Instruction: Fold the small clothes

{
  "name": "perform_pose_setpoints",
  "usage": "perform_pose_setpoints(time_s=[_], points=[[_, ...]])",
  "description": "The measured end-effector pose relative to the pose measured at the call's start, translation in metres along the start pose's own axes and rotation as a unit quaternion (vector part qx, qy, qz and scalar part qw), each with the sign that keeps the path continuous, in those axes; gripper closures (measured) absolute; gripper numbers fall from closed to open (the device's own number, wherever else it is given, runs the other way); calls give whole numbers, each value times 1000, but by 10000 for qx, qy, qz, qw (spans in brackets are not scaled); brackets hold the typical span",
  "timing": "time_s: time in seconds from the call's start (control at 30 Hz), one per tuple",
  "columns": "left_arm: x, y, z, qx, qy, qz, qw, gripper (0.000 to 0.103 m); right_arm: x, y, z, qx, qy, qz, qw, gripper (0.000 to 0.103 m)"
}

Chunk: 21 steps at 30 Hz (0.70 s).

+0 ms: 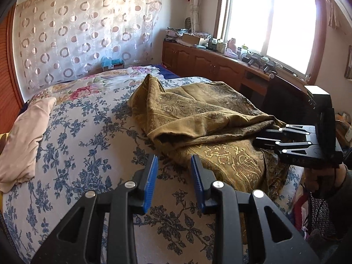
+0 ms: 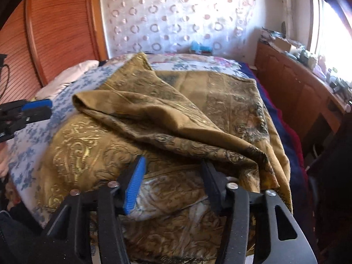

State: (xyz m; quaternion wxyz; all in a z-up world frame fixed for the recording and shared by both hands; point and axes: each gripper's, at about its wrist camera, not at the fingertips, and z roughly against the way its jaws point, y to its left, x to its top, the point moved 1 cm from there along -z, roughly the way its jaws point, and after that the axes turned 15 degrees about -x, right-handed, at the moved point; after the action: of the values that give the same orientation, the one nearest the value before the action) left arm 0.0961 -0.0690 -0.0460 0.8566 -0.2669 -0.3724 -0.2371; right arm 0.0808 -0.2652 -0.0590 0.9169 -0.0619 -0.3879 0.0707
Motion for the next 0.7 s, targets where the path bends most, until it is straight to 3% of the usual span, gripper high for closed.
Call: perform_pose_setpoints(time_s=[0.07, 0.13, 0.4, 0.53, 0.6, 0.63, 0.67, 0.7], points=[[-1, -1, -1, -21, -2, 4, 10000, 74, -4, -3, 0, 184, 65, -19, 9998, 94], [-1, -2, -2, -48, 1, 10, 10000, 74, -9, -6, 1, 284, 131, 6, 9995, 100], [-3, -4, -4, -77, 16, 9, 10000, 74, -19, -15, 20, 365, 72, 8, 9993, 103], [-4, -5, -4, -84, 30, 11, 10000, 74, -16, -22, 22, 170, 14, -83, 9998, 102], [-4, -6, -5, -92, 44, 6, 9999, 74, -12, -24, 17, 122, 72, -201, 9997, 85], [-5, -6, -5, -96, 50, 2, 9999, 74, -9, -24, 14, 150, 85, -269, 9995, 64], [-5, -6, -6, -101, 55, 3, 9999, 74, -6, -22, 12, 198, 75, -311, 9993, 52], [-5, -6, -6, -105, 61, 5, 9999, 74, -4, -20, 11, 239, 62, -331, 9991, 52]])
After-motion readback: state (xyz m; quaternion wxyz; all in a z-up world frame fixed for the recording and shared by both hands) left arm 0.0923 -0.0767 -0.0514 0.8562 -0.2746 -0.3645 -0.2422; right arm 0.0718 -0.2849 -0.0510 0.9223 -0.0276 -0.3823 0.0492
